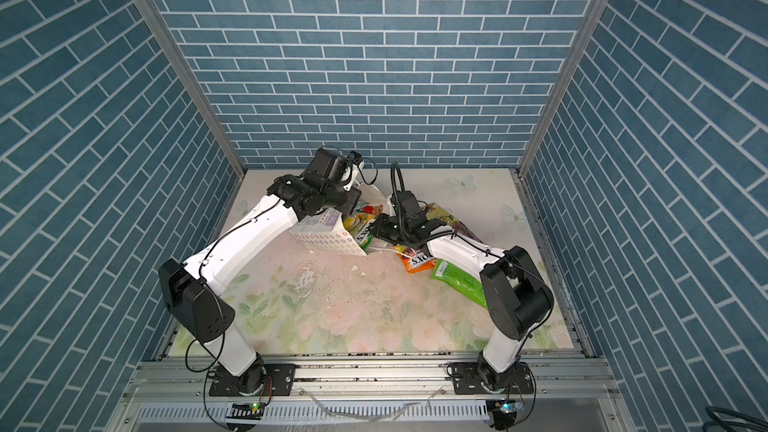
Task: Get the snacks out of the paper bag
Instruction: 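Lift the green Fox's packet up out of the bag with the right gripper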
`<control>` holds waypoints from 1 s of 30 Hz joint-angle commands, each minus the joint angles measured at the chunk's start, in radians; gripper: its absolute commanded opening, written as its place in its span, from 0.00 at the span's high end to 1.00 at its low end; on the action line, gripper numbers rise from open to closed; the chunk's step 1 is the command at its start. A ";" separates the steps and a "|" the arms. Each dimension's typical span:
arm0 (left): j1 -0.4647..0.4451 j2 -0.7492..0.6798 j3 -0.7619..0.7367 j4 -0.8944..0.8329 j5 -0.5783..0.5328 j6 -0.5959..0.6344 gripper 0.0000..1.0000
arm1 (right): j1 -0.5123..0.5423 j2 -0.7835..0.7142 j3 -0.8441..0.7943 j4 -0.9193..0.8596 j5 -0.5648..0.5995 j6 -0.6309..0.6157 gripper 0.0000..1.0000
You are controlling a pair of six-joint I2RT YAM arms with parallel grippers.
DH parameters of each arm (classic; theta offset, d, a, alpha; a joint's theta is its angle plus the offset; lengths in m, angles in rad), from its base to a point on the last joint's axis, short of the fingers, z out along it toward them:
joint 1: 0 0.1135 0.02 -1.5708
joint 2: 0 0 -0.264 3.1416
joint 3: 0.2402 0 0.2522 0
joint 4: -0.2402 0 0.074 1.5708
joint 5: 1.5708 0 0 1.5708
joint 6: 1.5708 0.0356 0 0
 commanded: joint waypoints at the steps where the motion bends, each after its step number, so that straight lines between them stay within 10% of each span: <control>1: 0.005 -0.014 0.055 0.058 0.016 0.008 1.00 | 0.006 0.022 0.038 -0.042 -0.037 0.016 0.72; 11: 0.005 -0.023 0.048 0.056 0.016 0.008 1.00 | 0.010 0.027 0.054 -0.048 -0.051 0.013 1.00; 30: 0.011 0.002 0.095 0.019 -0.004 0.012 1.00 | -0.112 -0.120 0.102 -0.082 -0.262 -0.165 1.00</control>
